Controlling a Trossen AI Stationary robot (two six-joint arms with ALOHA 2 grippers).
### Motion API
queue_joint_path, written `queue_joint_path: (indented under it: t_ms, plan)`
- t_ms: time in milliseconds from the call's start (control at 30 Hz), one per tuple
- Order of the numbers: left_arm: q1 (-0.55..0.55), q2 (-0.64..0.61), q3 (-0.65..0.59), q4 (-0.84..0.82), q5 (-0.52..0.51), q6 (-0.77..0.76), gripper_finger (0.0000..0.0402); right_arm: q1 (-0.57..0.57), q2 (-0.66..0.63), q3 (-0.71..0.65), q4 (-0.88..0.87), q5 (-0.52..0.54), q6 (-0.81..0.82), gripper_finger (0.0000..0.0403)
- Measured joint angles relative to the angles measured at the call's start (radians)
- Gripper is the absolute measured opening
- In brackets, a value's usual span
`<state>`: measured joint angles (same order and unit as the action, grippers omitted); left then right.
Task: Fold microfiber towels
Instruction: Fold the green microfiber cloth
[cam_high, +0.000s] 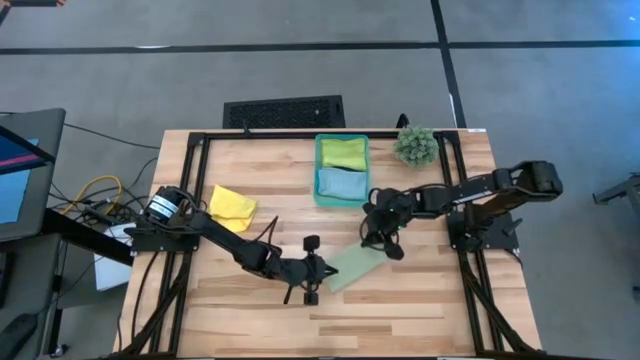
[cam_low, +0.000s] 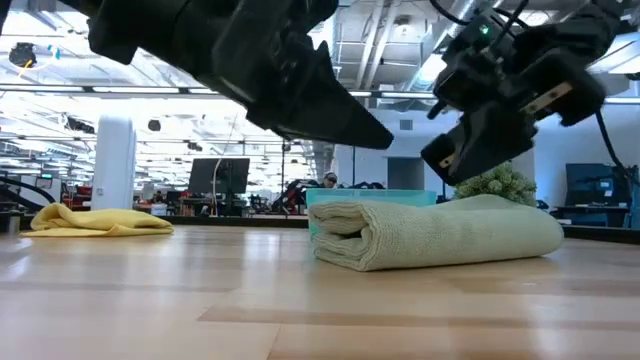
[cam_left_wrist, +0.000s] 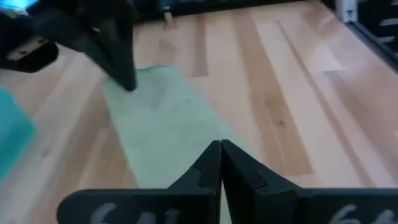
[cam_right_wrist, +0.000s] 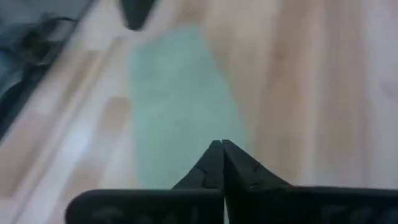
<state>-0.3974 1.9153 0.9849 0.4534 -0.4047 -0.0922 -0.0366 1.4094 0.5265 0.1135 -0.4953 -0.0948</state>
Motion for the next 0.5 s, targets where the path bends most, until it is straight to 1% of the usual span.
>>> queue_joint_path:
  t_ms: [67,133,233,267,333,400,500]
  plan:
    - [0.000,0.000,0.001,-0.026,-0.024,-0.008,0.0000,-0.017,0.001,-0.013,0.002,0.043,0.033,0.0011]
    - [0.006,0.000,0.000,-0.071,-0.028,-0.036,0.0000,-0.025,0.002,-0.037,0.002,0.055,0.042,0.0006]
    - [0.015,0.000,0.000,-0.116,-0.028,-0.075,0.0000,-0.014,0.021,-0.086,0.018,0.058,0.050,0.0012]
    - [0.017,0.000,0.000,-0.124,-0.029,-0.082,0.0000,-0.010,0.020,-0.106,0.037,0.074,0.062,0.0016]
    - [0.018,0.000,0.000,-0.134,-0.029,-0.090,0.0000,-0.001,0.019,-0.140,0.106,0.146,0.085,0.0022]
    - [0.018,0.000,0.000,-0.133,-0.029,-0.093,0.0000,0.002,0.019,-0.161,0.135,0.226,0.096,0.0024]
    - [0.017,0.001,0.000,-0.127,-0.028,-0.094,0.0000,0.002,-0.003,-0.161,0.140,0.258,0.091,0.0021]
